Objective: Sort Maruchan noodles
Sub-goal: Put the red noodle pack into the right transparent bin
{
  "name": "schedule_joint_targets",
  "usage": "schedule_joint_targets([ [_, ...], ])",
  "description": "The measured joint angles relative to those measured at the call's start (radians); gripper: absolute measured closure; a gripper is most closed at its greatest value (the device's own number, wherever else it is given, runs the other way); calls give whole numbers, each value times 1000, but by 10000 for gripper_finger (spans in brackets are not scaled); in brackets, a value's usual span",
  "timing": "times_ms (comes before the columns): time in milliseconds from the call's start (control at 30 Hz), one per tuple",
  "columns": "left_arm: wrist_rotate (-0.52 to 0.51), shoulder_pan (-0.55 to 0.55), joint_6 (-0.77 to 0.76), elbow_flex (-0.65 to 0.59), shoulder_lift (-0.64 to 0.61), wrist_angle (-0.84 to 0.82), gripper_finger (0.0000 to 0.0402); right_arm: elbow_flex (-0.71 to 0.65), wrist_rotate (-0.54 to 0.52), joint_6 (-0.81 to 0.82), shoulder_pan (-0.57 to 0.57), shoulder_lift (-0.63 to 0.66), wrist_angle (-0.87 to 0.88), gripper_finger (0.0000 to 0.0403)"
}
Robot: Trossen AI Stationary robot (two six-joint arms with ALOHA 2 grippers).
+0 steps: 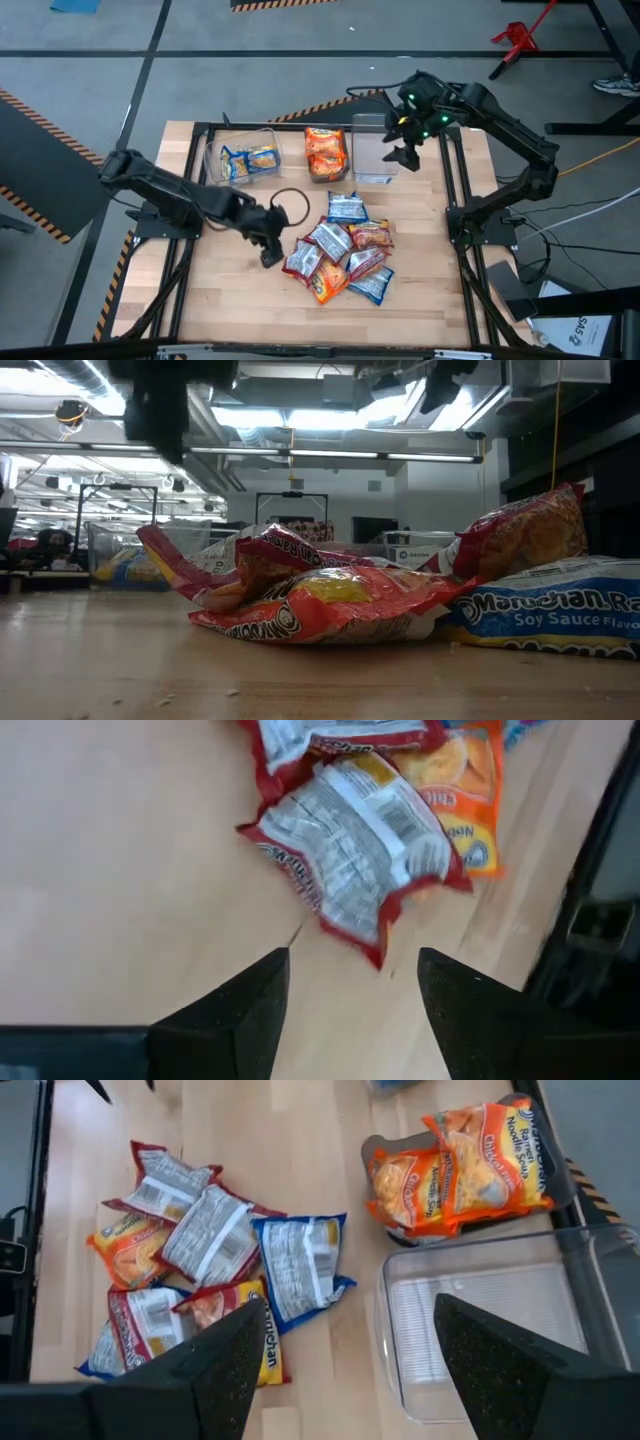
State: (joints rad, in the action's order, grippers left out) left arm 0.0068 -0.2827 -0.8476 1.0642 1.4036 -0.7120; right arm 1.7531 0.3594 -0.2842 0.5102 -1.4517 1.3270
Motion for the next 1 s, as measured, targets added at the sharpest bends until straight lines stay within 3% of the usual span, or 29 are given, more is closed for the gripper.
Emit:
schedule_joint_targets([
  [167, -26, -35, -237, -197, 13, 346, 184, 0, 18, -8, 0, 0, 11, 125],
  [400, -147, -63, -442, -365, 18, 503, 183, 0, 30, -10, 0, 0, 11, 125],
  [667, -132, -56, -487, -486, 53, 773, 183, 0, 44, 33, 0, 0, 9, 125],
  [1000, -104, -66, -487, -502, 175, 1065, 183, 0, 44, 74, 0, 0, 6, 125],
])
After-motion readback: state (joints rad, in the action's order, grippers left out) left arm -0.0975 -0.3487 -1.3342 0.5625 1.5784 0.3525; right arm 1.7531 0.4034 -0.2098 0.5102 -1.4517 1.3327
